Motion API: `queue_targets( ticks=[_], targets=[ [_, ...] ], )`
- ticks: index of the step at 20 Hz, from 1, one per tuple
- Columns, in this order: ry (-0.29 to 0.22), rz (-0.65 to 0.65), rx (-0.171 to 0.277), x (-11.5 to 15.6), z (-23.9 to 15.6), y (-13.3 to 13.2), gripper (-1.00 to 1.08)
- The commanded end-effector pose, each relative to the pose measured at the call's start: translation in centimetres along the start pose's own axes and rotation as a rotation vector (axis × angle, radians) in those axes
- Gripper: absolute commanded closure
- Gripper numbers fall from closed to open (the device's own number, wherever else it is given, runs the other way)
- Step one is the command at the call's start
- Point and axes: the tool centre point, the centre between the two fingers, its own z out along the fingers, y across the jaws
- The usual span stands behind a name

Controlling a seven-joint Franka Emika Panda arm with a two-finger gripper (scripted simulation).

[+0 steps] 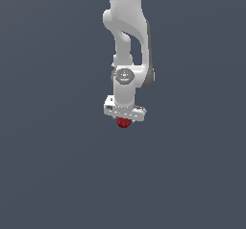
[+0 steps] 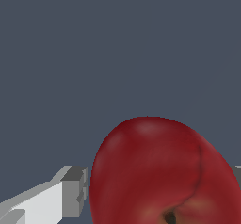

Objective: Pick up the object and move it to a goal position.

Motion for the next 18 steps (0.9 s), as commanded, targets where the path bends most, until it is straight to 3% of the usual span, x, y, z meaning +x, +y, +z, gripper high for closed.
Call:
queue_targets(
  ticks=[1, 18],
  targets=[
    [0.001, 0.000, 0.000, 0.1, 0.1, 0.0, 1.08],
    [0.002, -0.001, 0.001, 0.2, -1.5, 0.4, 1.08]
  ],
)
